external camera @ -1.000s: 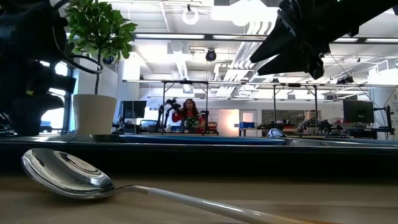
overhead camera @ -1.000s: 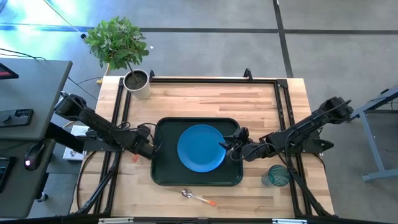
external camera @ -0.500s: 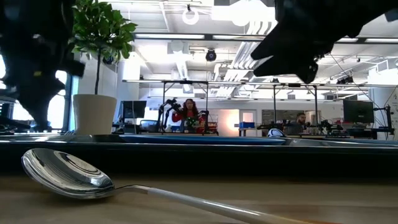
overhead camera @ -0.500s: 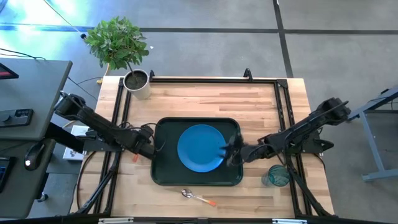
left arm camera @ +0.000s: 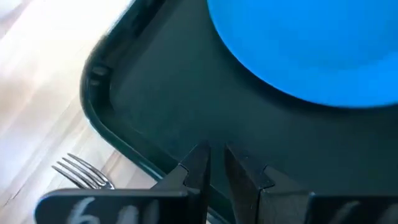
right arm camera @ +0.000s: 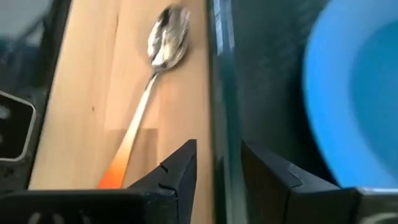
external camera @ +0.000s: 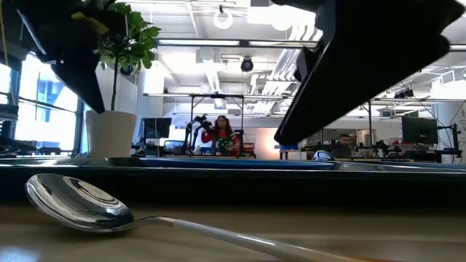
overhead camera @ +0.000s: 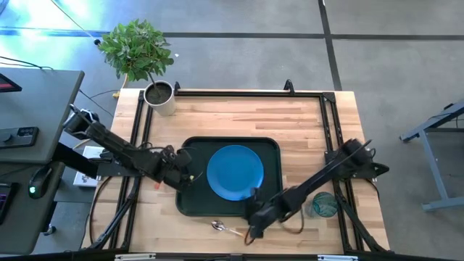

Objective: Pick and place plate/cup/fork/spoon on tray
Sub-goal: Put the orange spoon on the black tray beside the blue plate

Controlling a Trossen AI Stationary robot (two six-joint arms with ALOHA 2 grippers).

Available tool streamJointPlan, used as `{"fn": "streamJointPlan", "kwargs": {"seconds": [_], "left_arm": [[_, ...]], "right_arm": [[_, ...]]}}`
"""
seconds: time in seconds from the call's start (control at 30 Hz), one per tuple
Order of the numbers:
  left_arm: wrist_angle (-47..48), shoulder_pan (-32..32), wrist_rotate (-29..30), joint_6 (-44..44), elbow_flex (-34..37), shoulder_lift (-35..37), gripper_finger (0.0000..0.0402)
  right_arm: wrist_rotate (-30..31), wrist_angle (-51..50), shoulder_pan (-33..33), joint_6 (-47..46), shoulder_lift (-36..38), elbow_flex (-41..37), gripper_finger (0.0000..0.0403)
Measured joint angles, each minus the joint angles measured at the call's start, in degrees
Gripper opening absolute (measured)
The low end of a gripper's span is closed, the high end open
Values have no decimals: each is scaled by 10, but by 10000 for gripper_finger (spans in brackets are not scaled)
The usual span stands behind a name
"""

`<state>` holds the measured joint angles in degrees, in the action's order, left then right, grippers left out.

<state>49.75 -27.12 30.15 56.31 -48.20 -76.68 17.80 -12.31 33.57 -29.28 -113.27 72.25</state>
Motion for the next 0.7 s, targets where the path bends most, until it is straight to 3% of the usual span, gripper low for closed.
{"fn": "streamJointPlan", "kwargs": {"seconds": [0.2, 0.43, 0.57, 0.7], "left_arm": [[2, -15, -3, -45, 0, 1, 35], [4, -15, 14, -111, 0, 1, 35], [11, -15, 33, -150, 0, 1, 35], [16, -15, 59, -181, 0, 1, 35]], "right_arm": [[-4, -158, -6, 11, -74, 162, 96], [-106, -233, -33, -36, -136, 294, 89], [-203, -249, -46, -74, -181, 330, 89], [-241, -246, -47, -84, -207, 355, 89]]}}
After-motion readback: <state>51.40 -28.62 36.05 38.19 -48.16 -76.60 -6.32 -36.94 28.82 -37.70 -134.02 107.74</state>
